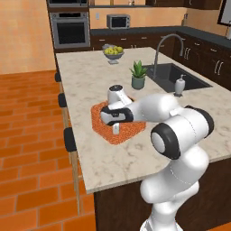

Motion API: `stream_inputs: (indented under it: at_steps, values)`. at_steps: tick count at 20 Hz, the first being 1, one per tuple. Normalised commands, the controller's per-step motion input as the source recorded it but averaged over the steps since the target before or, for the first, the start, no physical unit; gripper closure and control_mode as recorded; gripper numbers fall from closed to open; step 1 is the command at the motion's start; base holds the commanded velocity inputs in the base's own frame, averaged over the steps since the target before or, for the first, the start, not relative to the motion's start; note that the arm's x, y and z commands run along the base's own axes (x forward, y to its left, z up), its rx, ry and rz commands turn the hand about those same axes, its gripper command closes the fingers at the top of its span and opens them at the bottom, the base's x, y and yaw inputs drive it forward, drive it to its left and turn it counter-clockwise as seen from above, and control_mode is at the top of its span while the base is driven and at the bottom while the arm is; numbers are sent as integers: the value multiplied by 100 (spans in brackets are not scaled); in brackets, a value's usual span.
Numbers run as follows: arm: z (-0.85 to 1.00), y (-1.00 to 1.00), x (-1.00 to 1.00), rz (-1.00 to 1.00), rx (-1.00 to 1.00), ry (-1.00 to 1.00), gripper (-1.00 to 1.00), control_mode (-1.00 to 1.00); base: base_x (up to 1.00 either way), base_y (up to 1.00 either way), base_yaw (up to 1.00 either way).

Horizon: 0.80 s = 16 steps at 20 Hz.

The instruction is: Open the cabinet, pick up the bread from the cabinet and place it in the basket. Then move the basket to the dining counter.

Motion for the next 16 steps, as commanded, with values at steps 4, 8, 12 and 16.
stream_inputs:
  at_steps: [4,8,12,16]
  values:
    - [39,-6,-13,0,0,0,-100,-100,0,0,0]
    - [90,-2,-45,-1,1,0,-100,-100,0,0,0]
    - [99,-13,-52,-1,0,-2,-100,-100,0,0,0]
    - [85,-45,-92,-1,2,0,-100,-100,0,0,0]
